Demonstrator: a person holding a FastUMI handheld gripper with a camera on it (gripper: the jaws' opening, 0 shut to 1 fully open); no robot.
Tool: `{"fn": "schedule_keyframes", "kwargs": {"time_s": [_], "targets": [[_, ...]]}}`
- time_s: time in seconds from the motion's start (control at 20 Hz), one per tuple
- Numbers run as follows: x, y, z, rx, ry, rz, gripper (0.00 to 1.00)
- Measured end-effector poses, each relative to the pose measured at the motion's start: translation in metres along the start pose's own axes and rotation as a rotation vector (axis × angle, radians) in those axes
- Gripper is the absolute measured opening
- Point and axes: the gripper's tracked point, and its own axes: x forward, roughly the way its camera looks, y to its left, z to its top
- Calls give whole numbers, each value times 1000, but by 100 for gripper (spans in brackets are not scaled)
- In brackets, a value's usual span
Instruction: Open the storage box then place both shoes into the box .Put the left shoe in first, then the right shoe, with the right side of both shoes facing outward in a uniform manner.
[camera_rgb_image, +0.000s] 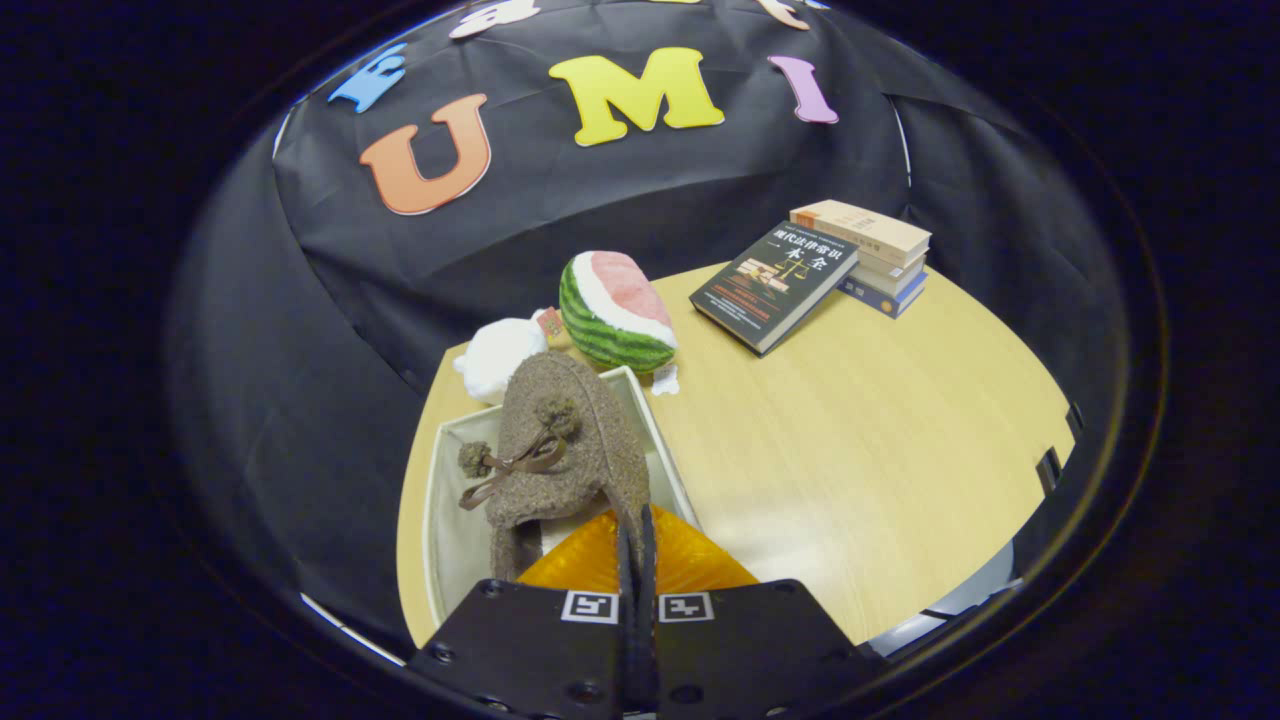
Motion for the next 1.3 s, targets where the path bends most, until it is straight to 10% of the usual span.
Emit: {"fn": "schedule_keyframes", "kwargs": {"time_s": [0.4,0.75,1.3], "targets": [[4,10,-1,-56,-37,9,19],[-46,13,53,-134,-209,88,80],[-141,-76,131,-237,-501,52,96]]}}
